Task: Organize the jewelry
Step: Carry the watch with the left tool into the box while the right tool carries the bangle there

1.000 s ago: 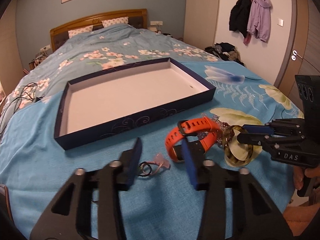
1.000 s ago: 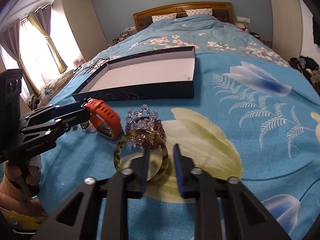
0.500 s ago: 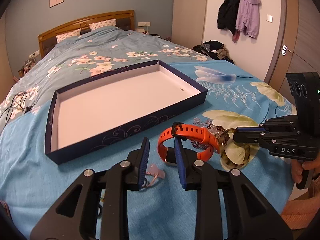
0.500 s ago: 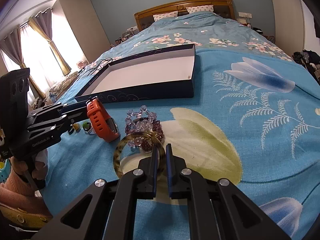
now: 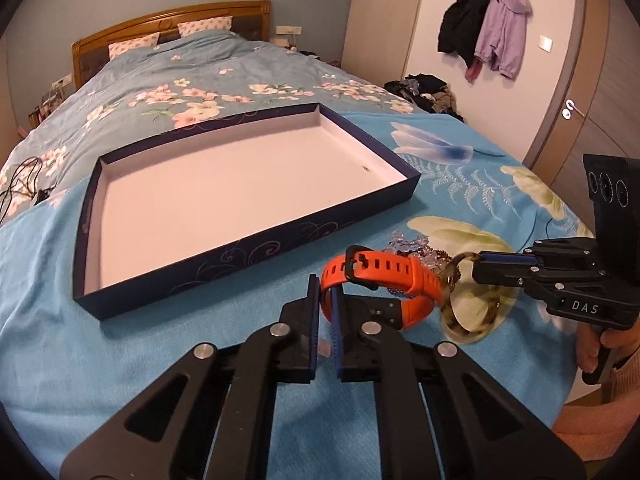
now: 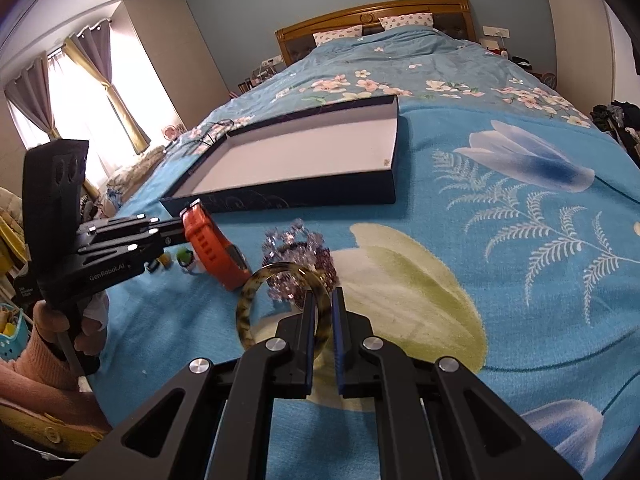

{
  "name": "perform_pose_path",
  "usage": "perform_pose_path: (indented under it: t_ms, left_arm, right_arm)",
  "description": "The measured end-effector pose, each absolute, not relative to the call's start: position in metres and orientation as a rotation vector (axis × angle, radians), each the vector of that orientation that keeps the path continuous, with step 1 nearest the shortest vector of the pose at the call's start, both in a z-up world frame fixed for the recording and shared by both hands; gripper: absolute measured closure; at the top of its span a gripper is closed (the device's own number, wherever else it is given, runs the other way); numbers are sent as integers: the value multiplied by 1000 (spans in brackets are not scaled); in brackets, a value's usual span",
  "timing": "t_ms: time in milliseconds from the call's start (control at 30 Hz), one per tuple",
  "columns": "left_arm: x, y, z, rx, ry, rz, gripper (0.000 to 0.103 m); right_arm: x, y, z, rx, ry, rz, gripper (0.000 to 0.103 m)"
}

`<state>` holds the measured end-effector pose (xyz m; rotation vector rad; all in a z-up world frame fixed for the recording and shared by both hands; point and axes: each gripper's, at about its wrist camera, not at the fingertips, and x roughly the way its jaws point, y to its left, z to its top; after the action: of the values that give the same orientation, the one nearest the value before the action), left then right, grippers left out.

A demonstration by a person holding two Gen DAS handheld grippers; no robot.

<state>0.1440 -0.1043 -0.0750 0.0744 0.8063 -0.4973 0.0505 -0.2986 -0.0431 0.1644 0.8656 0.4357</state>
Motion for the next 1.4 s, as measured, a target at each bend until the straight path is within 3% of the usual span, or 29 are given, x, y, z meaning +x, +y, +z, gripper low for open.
perform_pose_path:
  t_ms: [300,533,900,1267,1367,1400]
  left_arm:
    - [161,-72,-39,-43,824,-463,97]
    - [208,-42,-17,-82,814,-354,97]
    - [292,-23,-37,-128,912,-233,97]
    - [346,-19,-71,-192,1004,-209,97]
    - [353,-17,-76,-203,1012,-201,97]
    - [356,-17,-76,-206,1015,-196,97]
  right_arm:
    - [83,-287,-7,116,792,474,96]
    - [155,-263,12,60,766,473,96]
    - [261,-227,-15,25,891,414,96]
    - [298,-210,-35,3,979,372,96]
    - [300,-209,-34,-3,978,365,92]
    - [297,-210,-32,-2,969,366,83]
